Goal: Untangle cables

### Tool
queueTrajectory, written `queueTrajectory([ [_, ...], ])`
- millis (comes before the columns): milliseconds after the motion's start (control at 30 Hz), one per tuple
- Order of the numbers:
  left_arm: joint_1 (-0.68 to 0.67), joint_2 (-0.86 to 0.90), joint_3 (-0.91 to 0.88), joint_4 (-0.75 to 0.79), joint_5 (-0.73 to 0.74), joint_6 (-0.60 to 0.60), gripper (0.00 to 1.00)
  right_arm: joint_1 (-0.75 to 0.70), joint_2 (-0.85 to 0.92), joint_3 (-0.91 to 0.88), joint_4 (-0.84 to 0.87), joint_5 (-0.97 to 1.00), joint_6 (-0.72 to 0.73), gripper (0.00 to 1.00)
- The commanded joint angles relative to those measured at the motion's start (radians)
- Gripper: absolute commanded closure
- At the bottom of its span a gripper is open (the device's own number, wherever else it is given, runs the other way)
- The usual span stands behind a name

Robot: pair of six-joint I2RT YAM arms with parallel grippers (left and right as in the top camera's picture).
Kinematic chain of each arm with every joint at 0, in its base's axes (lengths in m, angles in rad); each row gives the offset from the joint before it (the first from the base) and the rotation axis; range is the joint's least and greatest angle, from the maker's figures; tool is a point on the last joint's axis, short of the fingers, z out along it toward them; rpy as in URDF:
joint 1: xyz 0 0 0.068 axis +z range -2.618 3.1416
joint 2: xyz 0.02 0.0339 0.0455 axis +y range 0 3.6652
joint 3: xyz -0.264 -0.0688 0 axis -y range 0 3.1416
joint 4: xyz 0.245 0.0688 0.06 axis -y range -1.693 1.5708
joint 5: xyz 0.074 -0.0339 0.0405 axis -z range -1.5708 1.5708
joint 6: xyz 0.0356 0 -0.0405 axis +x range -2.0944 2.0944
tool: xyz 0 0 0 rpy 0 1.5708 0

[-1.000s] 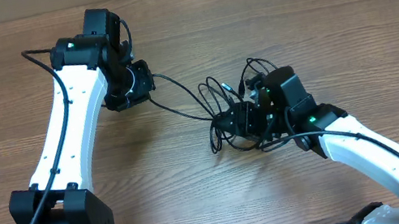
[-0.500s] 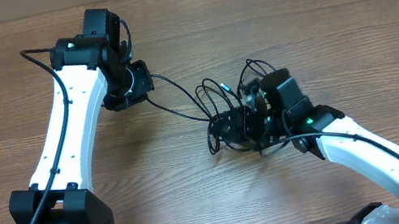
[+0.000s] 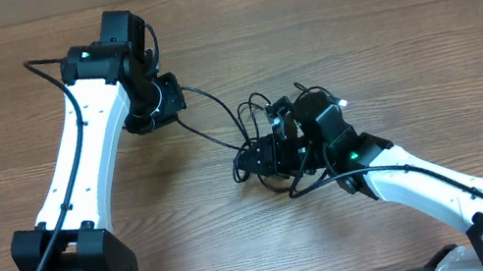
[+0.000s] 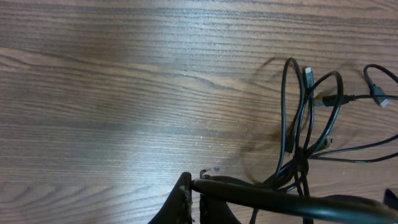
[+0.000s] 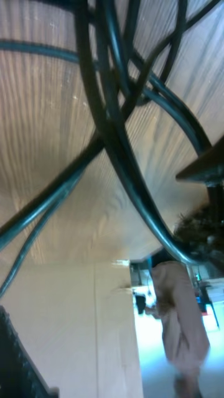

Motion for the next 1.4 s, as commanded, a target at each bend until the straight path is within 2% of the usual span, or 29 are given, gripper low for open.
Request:
queueTrajectory([
  [0, -0.002, -0.009, -0.007, 0.004, -0.008, -0.017, 0.96, -0.021, -0.004, 0.006, 0.039, -0.180, 0.025, 0.96],
  [200, -0.002, -0.009, -0.007, 0.005, -0.008, -0.017, 0.96, -0.058, -0.008, 0.006, 0.184, -0.355, 0.123, 0.95],
  [233, -0.002, -0.009, -0.007, 0.005, -0.009, -0.017, 0.96, -0.066, -0.008, 0.006, 0.185, -0.359, 0.126, 0.84],
  [300, -0.002, -0.009, -0.007, 0.006, -0.025, -0.018, 0.96, -0.083, -0.009, 0.006, 0.159, -0.349, 0.119, 0.77],
  [400, -0.002, -0.009, -0.007, 0.003, -0.093, -0.039, 0.96, -0.105, -0.009, 0.006, 0.018, -0.264, 0.039, 0.53],
  [467, -0.001, -0.009, -0.007, 0.003, -0.110, -0.056, 0.96, -0.110, -0.009, 0.006, -0.084, -0.194, 0.003, 0.47],
  [633, 0.000, -0.009, -0.007, 0.005, -0.119, -0.056, 0.96, -0.110, -0.009, 0.006, -0.049, -0.251, -0.004, 0.47],
  [733, 0.003, -0.009, -0.007, 0.004, -0.145, -0.071, 0.96, -0.112, -0.009, 0.006, 0.027, -0.308, 0.045, 0.47],
  [833, 0.003, -0.009, -0.007, 0.001, -0.105, -0.089, 0.96, -0.099, -0.009, 0.006, 0.086, -0.309, 0.086, 0.47],
  [967, 0.002, -0.009, -0.007, 0.006, -0.048, -0.089, 0.96, -0.044, -0.009, 0.006, 0.075, -0.202, 0.105, 0.47],
  [1167, 0.002, -0.009, -0.008, -0.003, -0.046, -0.088, 0.96, 0.066, -0.006, 0.006, -0.054, 0.141, 0.153, 0.51],
  [1367, 0.002, -0.009, -0.008, 0.002, -0.050, -0.089, 0.96, 0.107, -0.005, 0.006, 0.043, 0.153, 0.153, 0.51],
])
